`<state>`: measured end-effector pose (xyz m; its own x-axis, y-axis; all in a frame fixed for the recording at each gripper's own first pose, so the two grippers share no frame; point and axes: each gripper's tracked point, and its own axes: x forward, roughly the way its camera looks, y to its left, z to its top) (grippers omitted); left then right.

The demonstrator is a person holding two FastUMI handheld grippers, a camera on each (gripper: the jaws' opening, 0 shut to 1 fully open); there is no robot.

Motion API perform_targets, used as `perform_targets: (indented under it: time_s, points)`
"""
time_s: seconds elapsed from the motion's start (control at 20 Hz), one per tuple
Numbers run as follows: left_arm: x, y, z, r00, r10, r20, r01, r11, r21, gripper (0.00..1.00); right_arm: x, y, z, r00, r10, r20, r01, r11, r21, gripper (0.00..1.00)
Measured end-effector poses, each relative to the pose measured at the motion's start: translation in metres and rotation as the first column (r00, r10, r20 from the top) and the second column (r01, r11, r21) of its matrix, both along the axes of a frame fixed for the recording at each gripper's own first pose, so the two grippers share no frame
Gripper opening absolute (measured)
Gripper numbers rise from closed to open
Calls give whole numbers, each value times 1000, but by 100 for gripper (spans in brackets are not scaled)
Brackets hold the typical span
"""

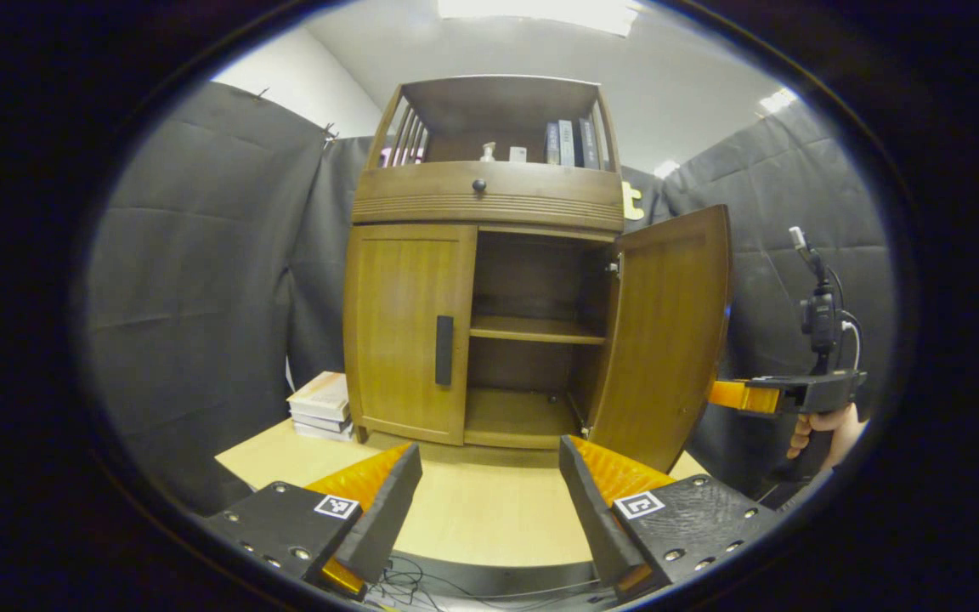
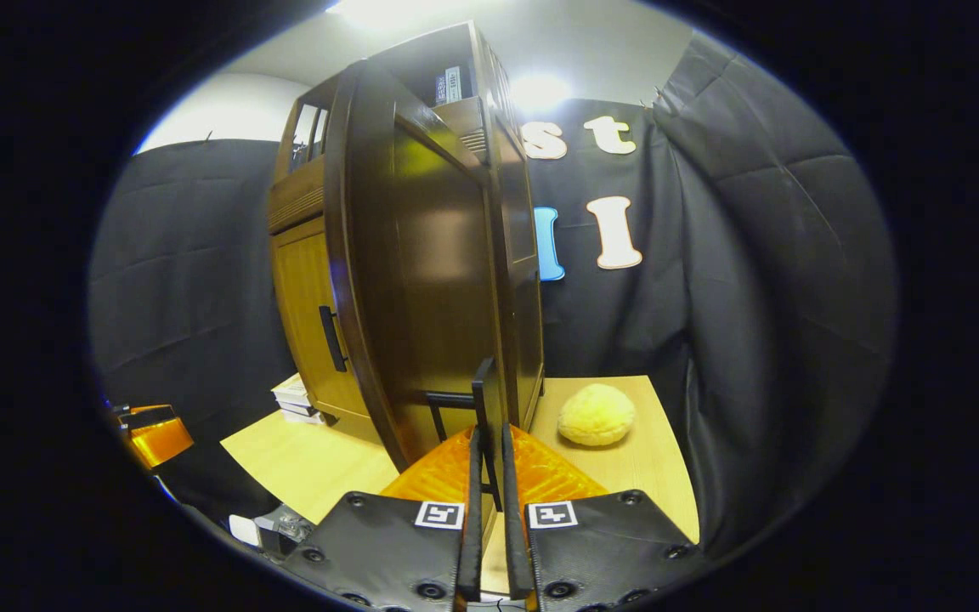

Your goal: Open the right door of the double-door shoe cabinet with the right hand, and open the left door with the left hand.

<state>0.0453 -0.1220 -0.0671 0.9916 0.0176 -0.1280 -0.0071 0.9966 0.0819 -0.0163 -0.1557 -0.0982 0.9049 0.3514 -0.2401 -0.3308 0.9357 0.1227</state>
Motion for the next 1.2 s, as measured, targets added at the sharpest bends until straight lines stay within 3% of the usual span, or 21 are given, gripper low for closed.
perform_targets:
  time_s: [0.2,0.35,0.55,0.75,0.95,1.2]
  points:
    - [-1,8,0,1000,-3,-7,3,1000,15,91,-16,-10,0,999,-35,26,36,999,-24,7]
    - [13,26,3,1000,-19,-8,19,1000,14,91,-31,-19,-8,995,-88,37,91,992,-88,39]
    - [56,54,10,997,-71,-8,71,997,21,91,-53,-12,-4,990,-139,34,142,984,-104,93]
    - [112,80,22,989,-146,1,146,989,21,92,-74,3,11,974,-224,29,226,969,-105,96]
    - [168,100,36,977,-213,25,212,977,33,92,-88,40,27,951,-306,48,309,948,-83,93]
    - [238,116,43,970,-240,39,239,971,27,91,-94,82,47,938,-336,82,342,936,-86,93]
